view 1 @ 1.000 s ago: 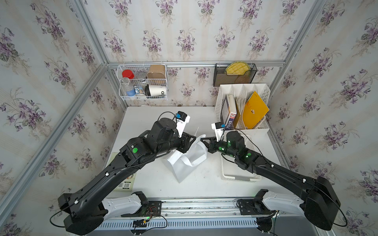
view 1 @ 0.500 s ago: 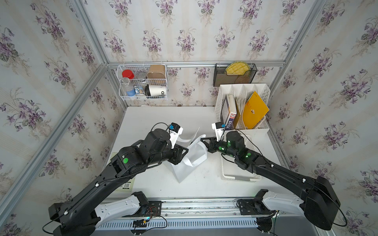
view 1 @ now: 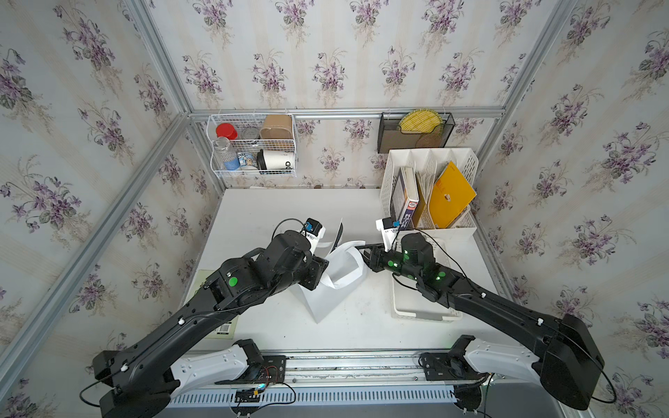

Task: Place the ice pack in the delivery bag
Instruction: Seal the delivery bag at the center of the board.

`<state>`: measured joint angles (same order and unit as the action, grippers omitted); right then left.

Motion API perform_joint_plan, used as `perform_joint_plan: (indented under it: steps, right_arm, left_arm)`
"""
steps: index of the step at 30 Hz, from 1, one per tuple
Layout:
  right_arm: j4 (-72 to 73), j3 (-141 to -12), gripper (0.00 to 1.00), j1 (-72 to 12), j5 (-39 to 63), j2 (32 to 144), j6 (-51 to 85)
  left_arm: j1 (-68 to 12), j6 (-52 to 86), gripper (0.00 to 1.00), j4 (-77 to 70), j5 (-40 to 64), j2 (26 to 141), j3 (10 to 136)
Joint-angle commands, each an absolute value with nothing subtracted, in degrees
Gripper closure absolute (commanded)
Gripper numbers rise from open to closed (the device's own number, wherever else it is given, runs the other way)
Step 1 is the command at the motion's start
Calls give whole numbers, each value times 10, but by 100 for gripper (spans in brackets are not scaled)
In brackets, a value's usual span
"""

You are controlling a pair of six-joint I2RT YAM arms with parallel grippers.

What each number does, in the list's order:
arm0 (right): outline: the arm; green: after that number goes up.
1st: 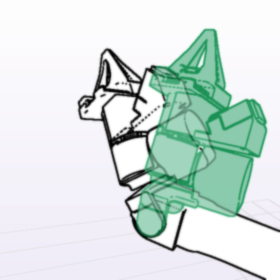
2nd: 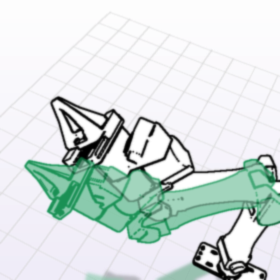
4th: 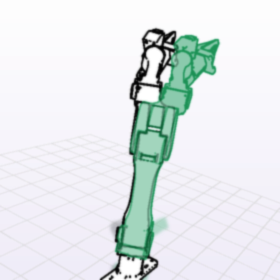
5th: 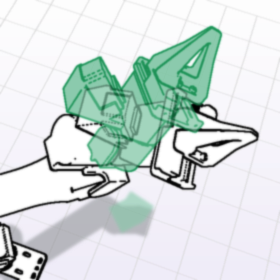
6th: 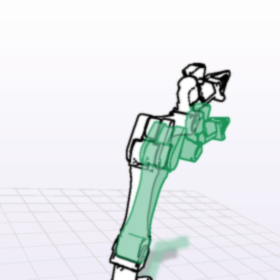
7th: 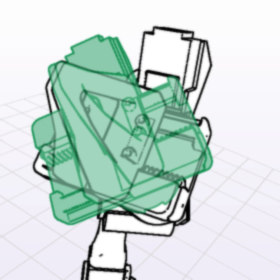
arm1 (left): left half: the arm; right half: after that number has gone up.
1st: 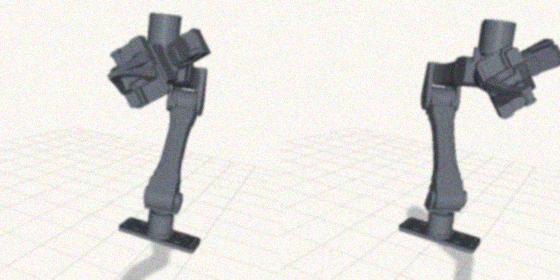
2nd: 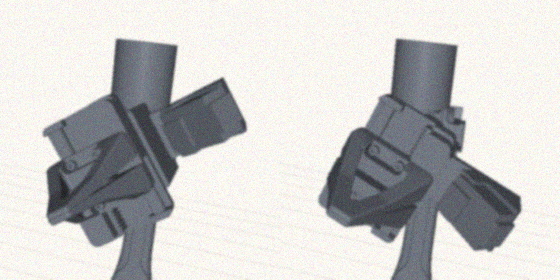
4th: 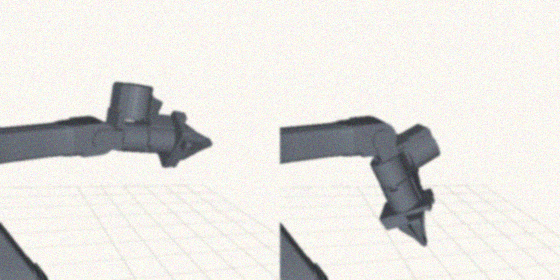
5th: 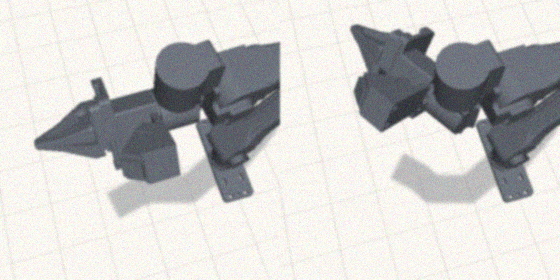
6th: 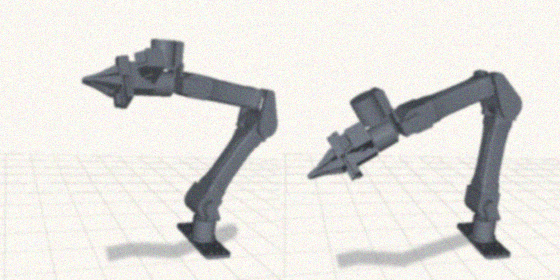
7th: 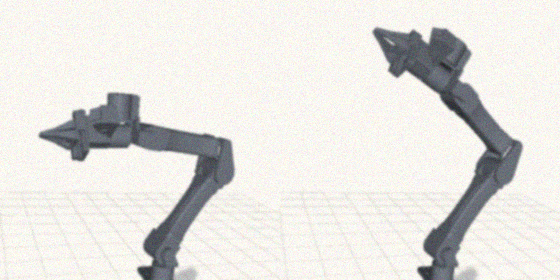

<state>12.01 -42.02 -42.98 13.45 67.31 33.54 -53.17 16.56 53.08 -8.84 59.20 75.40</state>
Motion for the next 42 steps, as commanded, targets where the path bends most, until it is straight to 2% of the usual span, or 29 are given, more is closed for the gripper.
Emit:
perform_joint_plan:
  steps: [1,6,13,21,25,30,35,42]
  right_arm:
    - [113,-420,65,-432,133,663,336]
    - [40,-443,47,-435,97,617,311]
    - [-119,-508,42,-458,0,543,297]
    - [-165,-583,44,-615,-83,590,281]
    - [-118,-576,46,-641,-68,624,289]
    - [-69,-550,53,-649,-77,659,302]
    - [-20,-519,60,-648,-106,672,312]
    - [23,-489,62,-636,-120,672,334]
  left_arm:
    - [-532,138,50,526,-128,587,756]
    - [-532,124,49,531,-105,606,762]
    - [-532,117,46,513,-77,621,766]
    - [-532,113,46,507,-73,636,767]
    - [-531,122,46,507,-103,640,768]
    - [-525,154,46,484,-119,636,764]
    - [-497,197,50,428,-53,631,746]
    - [-421,266,58,350,90,631,704]
